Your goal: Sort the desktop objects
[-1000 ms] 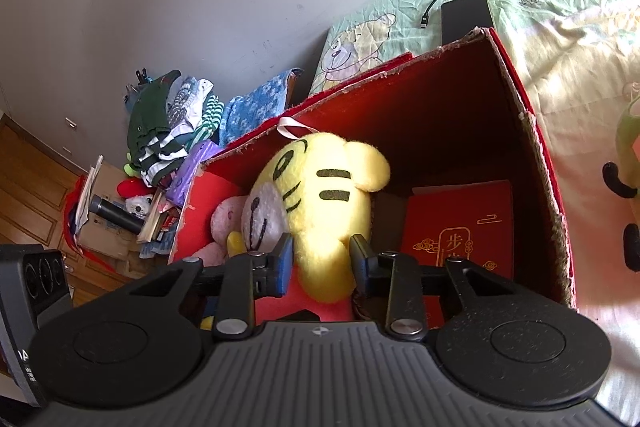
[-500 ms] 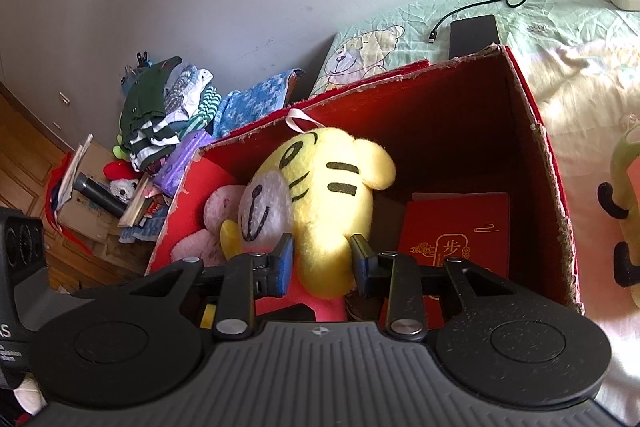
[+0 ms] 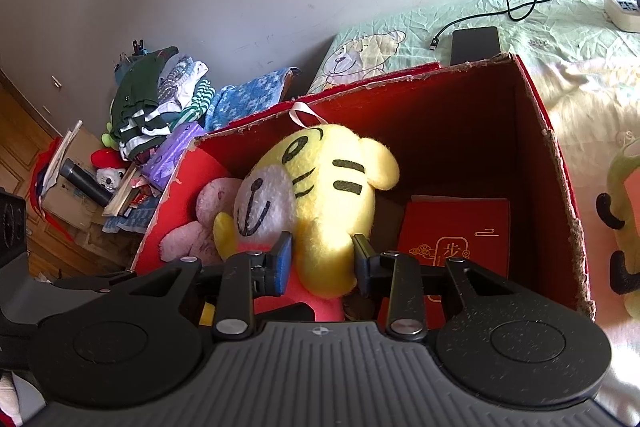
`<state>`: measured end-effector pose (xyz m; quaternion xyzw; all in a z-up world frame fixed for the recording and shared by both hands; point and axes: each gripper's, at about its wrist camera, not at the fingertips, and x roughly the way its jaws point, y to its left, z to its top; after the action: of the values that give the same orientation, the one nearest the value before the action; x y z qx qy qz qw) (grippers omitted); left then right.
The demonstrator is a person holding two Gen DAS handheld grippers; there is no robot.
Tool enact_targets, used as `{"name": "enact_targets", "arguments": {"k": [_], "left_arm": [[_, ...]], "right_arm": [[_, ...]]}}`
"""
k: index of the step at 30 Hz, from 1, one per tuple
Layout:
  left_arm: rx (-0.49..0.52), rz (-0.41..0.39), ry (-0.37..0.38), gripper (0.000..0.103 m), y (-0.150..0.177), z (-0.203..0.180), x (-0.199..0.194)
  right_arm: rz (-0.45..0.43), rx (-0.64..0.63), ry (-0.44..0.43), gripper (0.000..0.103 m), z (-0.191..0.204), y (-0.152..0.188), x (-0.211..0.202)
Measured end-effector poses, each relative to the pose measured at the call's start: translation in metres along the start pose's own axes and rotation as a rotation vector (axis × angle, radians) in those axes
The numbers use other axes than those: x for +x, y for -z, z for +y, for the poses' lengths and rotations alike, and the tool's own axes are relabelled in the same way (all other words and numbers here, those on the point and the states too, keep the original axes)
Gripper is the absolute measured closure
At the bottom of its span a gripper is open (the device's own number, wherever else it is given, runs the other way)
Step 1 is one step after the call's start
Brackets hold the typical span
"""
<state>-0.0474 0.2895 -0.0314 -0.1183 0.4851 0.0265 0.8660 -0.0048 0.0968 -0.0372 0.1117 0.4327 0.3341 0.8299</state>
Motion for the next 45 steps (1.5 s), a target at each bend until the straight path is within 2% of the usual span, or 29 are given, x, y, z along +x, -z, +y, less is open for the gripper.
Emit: {"name": "enact_targets", "arguments": {"k": [7, 15, 21, 36, 45], "left_arm": [[0.001, -0.002, -0.016, 0.001, 0.000, -0.002, -0.001], [-0.001, -0.018, -0.032, 0.001, 0.002, -0.003, -0.012], [-0.008, -0.011, -0.057, 0.001, 0.002, -0.005, -0.016], [0.021, -0.041, -0.110, 0.002, 0.006, -0.015, -0.033], [0.044, -0.046, -0.171, 0.002, 0.010, -0.024, -0.043]], "right_arm": [[-0.003, -0.014, 0.009, 0.066, 0.001, 0.001, 0.000], [-0.025, 0.049, -0.013, 0.065, -0.004, 0.004, -0.006], [-0.034, 0.044, -0.017, 0.065, -0.001, 0.006, -0.012], [-0.055, 0.013, 0.064, 0.065, 0.000, 0.008, -0.029], [-0.052, 0.008, 0.085, 0.065, 0.001, 0.012, -0.038]]}}
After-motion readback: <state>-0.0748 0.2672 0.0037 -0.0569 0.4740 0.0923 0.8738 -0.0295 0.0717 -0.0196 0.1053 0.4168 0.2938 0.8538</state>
